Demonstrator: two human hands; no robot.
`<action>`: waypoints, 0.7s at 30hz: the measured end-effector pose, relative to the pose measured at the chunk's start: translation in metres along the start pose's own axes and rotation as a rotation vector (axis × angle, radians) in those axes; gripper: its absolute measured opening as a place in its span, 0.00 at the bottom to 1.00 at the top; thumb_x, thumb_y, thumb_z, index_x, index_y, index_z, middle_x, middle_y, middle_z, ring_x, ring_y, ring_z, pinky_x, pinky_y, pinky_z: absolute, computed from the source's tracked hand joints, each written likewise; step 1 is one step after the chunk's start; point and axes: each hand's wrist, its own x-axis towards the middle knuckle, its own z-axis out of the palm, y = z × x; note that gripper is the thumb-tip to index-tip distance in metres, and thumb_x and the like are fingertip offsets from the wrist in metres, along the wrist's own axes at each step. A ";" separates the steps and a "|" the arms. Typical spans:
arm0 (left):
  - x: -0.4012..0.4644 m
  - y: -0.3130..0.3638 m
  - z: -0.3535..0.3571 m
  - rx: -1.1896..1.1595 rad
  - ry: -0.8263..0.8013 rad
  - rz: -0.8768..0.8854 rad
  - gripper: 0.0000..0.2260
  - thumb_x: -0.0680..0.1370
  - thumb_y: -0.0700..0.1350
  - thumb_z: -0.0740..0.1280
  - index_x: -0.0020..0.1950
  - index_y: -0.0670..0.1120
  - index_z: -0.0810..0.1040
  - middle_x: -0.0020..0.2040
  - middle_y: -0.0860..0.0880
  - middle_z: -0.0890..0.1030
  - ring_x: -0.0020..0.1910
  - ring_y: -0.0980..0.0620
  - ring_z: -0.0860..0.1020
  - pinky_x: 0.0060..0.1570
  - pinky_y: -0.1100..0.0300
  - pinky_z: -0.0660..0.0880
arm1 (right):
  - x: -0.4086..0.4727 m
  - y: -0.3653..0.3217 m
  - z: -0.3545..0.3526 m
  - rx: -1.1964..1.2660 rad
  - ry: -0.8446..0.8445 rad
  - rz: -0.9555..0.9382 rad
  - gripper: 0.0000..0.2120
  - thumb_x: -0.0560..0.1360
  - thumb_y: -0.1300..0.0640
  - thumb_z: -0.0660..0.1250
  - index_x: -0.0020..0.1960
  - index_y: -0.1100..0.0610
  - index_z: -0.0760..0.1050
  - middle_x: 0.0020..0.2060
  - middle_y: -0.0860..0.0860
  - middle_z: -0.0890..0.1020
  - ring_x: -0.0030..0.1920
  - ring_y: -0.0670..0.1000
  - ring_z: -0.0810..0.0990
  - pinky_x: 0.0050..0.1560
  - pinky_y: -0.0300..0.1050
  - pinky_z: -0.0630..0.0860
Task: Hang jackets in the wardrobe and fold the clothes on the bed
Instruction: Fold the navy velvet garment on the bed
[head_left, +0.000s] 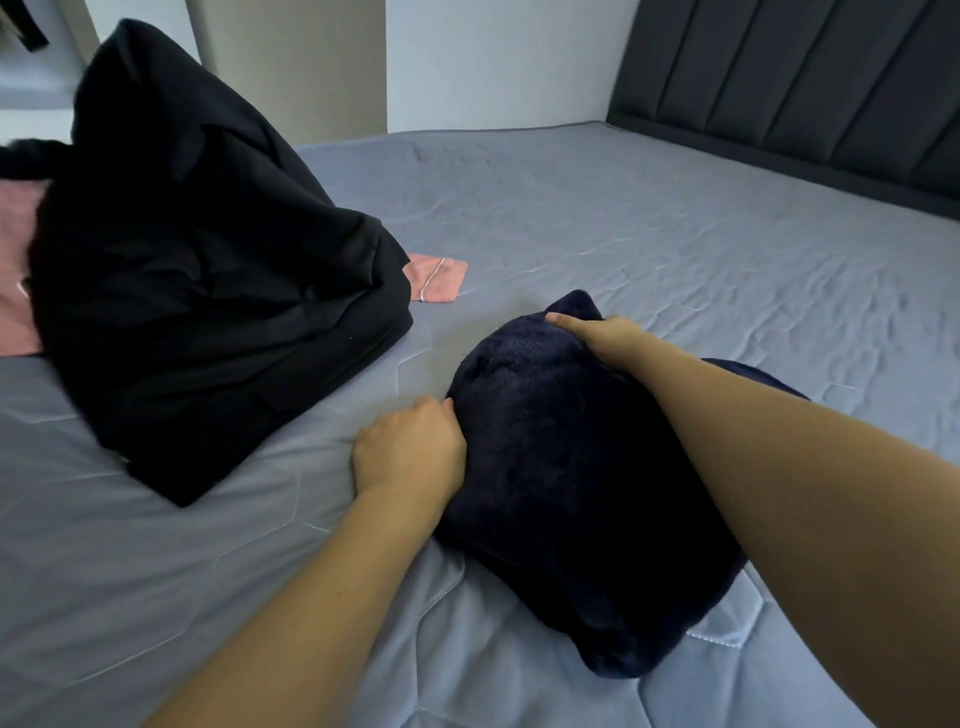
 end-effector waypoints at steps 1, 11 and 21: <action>0.001 -0.001 -0.001 -0.032 -0.019 -0.022 0.23 0.84 0.53 0.46 0.53 0.44 0.77 0.52 0.41 0.82 0.52 0.39 0.79 0.48 0.51 0.70 | 0.001 0.002 -0.001 0.017 0.017 -0.010 0.44 0.62 0.28 0.70 0.66 0.59 0.73 0.55 0.53 0.79 0.57 0.57 0.78 0.60 0.50 0.73; 0.002 -0.007 -0.022 -0.318 -0.158 -0.139 0.40 0.73 0.76 0.43 0.50 0.49 0.83 0.55 0.45 0.82 0.57 0.41 0.78 0.51 0.52 0.70 | -0.066 0.014 -0.041 0.564 0.027 -0.038 0.13 0.73 0.54 0.72 0.52 0.60 0.75 0.44 0.56 0.83 0.42 0.53 0.83 0.38 0.44 0.78; -0.010 0.040 -0.141 -0.643 -0.621 0.025 0.19 0.64 0.55 0.72 0.52 0.50 0.81 0.46 0.51 0.86 0.46 0.51 0.84 0.52 0.52 0.79 | -0.159 -0.013 -0.149 0.357 0.019 -0.205 0.12 0.72 0.66 0.71 0.52 0.55 0.74 0.49 0.57 0.82 0.46 0.56 0.82 0.54 0.53 0.80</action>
